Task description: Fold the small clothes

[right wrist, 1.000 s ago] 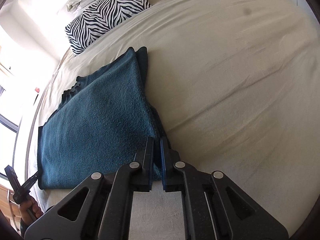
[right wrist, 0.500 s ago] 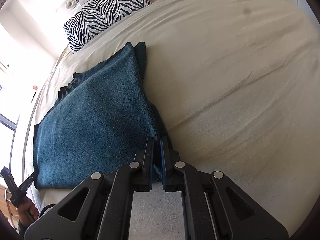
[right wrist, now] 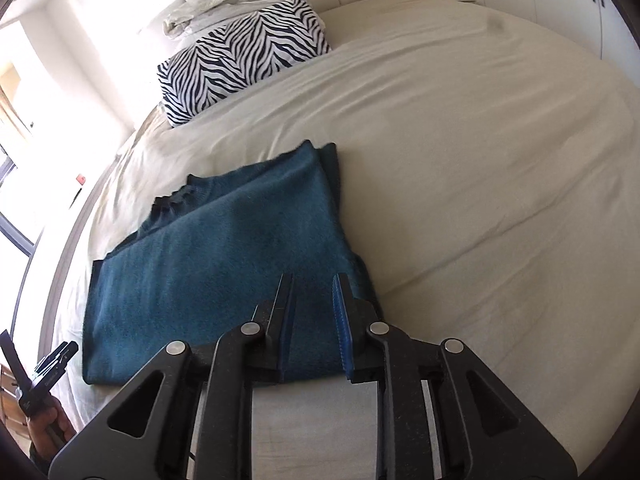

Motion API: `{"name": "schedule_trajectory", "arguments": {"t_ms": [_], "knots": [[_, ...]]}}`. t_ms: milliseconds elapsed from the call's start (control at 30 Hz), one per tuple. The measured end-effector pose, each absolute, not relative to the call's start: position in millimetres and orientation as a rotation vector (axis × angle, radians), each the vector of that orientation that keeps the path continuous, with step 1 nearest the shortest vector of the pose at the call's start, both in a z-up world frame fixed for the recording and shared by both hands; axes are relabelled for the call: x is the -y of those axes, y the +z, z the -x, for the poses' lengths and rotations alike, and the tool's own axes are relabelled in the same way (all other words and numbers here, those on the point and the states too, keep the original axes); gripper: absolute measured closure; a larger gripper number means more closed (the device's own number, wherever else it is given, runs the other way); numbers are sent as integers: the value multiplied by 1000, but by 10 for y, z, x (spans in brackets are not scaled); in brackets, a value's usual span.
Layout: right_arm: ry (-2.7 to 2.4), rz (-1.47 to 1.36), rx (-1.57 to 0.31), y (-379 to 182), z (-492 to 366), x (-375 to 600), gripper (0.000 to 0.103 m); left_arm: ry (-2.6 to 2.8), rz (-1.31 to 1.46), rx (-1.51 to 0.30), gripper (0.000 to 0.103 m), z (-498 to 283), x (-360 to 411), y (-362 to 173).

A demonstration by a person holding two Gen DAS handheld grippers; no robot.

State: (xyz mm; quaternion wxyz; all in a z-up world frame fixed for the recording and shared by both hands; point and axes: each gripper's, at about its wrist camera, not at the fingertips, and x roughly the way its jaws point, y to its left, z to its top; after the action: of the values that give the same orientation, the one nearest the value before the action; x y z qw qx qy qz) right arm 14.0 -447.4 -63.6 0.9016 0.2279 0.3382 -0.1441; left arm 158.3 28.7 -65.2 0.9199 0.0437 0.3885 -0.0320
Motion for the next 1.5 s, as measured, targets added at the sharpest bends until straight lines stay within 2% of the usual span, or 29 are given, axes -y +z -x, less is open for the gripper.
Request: {"name": "schedule_trajectory", "arguments": {"t_ms": [333,433,500,633,733,800,833,1033,1100,1300,1433,1467,1500], "knots": [[-35,-491,-714,-466,-1155,3736,84,-76,-139,-794,49,-2138,88,-501],[47,-530,-741,-590,-1574,3517,70,-88,-151,-787,45,-2472,295,-524],[93,-584,-757,-700,-1829,3395,56,-89,-169,-797,45,-2722,450,-592],[210,-661,-795,-928,-2271,3189,56,-60,-177,-867,45,-3210,556,-901],[182,-702,-831,-1161,-2487,3278,58,-71,-132,-868,36,-3298,416,-1101],[188,-768,-790,-1255,-2508,3503,70,-93,-112,-847,36,-3249,350,-1108],[179,-803,-765,-1276,-2489,3637,72,-100,-112,-840,36,-3234,335,-1109],[49,-947,-571,-1323,-2074,4517,73,-129,-75,-813,33,-3227,280,-1147],[5,-991,-514,-1368,-1870,4784,77,-135,-66,-811,33,-3220,265,-1151],[-215,-1021,-483,-1191,-1338,5162,71,-119,4,-839,34,-3050,170,-986],[-26,-964,-525,-990,-1235,4634,71,-236,137,-838,35,-2422,177,-779],[52,-957,-553,-983,-1241,4415,69,-265,128,-839,34,-2249,234,-779],[123,-942,-588,-998,-1296,4163,63,-287,113,-849,34,-2113,292,-817]]}}
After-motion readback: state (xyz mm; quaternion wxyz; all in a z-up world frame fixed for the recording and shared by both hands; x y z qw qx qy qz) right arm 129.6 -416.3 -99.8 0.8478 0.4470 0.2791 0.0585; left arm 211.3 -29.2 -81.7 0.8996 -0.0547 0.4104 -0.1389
